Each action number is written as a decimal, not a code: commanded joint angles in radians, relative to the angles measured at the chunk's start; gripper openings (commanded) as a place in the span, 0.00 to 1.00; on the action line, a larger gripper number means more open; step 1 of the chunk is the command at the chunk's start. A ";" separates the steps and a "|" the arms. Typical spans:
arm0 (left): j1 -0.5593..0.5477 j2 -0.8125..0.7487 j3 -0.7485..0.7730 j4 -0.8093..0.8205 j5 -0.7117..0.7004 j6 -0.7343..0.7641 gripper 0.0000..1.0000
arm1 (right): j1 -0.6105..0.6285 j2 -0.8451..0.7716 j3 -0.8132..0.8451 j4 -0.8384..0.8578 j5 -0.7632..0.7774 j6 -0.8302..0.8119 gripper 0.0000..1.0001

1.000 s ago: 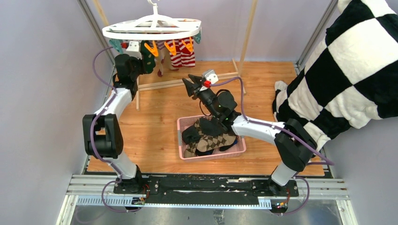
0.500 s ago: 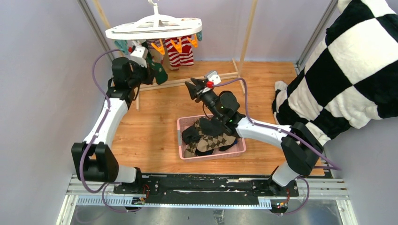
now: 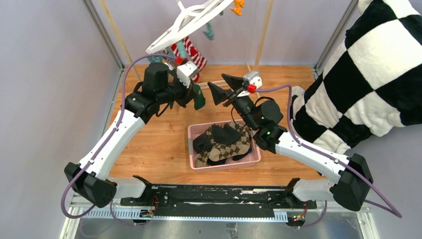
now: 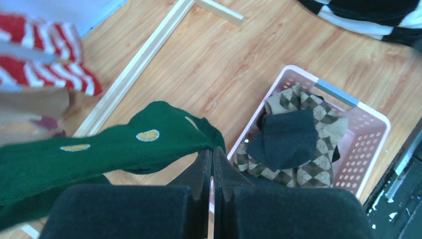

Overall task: Remove the socks clipped to the hanger
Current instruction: Remove the sock from the hanger.

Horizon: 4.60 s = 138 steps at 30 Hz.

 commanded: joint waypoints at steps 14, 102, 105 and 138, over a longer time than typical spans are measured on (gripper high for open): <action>-0.151 0.018 0.228 -0.205 -0.061 -0.002 0.00 | -0.006 0.004 -0.092 -0.188 -0.314 -0.195 1.00; 0.149 -0.131 -0.163 0.416 0.443 -0.799 1.00 | -0.137 -0.016 -0.014 -0.113 -0.874 0.549 0.01; 0.158 -0.129 -0.171 0.490 0.446 -0.860 0.95 | -0.130 -0.013 -0.024 -0.110 -0.877 0.553 0.03; 0.211 -0.200 -0.195 0.303 0.481 -0.775 0.00 | -0.210 -0.008 0.182 -0.524 -0.705 0.387 0.97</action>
